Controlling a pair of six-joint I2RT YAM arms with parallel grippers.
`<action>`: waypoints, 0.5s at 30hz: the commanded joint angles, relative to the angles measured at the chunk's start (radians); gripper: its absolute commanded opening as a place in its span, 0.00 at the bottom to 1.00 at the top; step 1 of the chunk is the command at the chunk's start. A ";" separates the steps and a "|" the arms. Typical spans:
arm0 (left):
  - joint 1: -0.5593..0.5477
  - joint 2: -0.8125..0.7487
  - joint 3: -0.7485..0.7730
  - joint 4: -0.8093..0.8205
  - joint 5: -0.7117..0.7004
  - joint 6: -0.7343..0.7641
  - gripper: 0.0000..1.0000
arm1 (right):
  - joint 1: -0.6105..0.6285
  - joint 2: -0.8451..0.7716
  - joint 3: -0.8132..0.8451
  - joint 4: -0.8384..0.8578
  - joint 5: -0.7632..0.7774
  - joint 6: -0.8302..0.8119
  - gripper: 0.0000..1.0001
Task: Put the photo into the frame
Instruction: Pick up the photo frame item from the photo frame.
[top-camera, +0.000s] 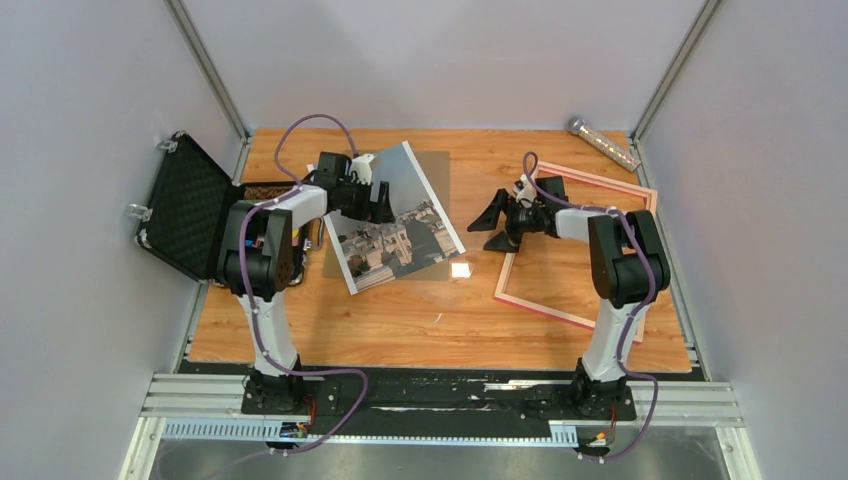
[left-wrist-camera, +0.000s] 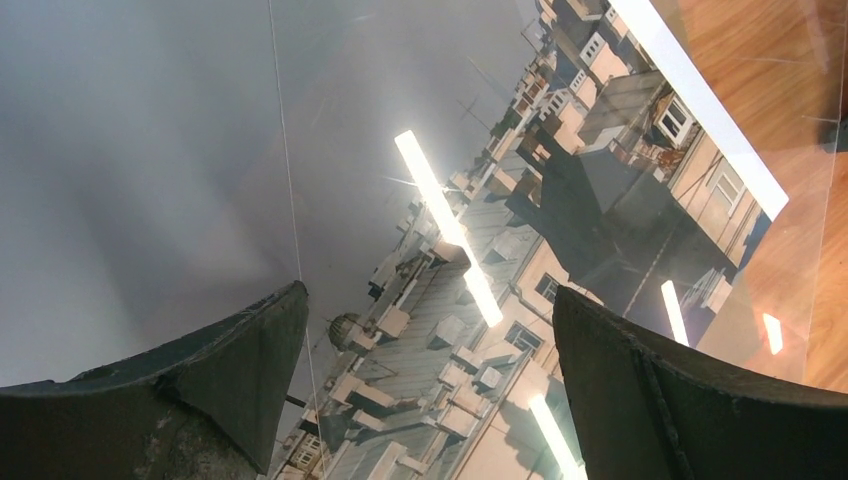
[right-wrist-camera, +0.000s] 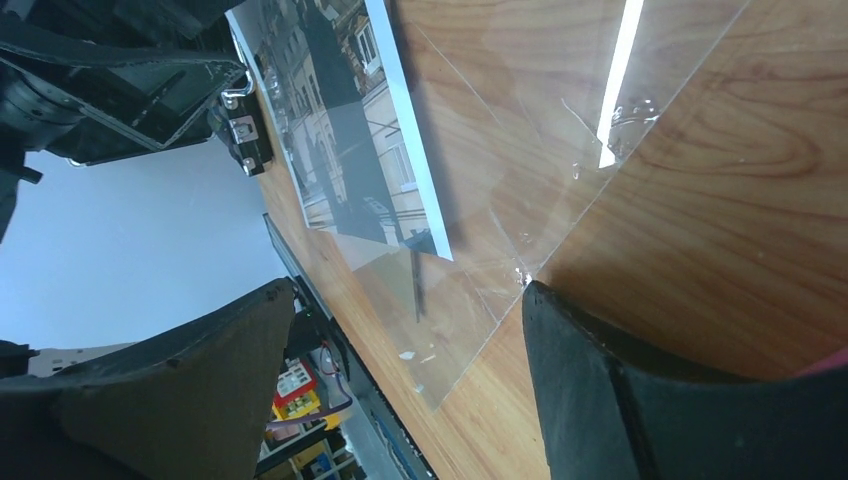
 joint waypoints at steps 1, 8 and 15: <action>-0.015 -0.015 -0.059 -0.098 0.021 -0.035 1.00 | -0.006 -0.044 -0.018 0.127 -0.079 0.055 0.81; -0.015 -0.032 -0.092 -0.099 0.026 -0.031 1.00 | -0.015 -0.055 -0.071 0.276 -0.171 0.135 0.75; -0.015 -0.045 -0.105 -0.093 0.028 -0.027 1.00 | -0.031 -0.070 -0.115 0.384 -0.213 0.186 0.68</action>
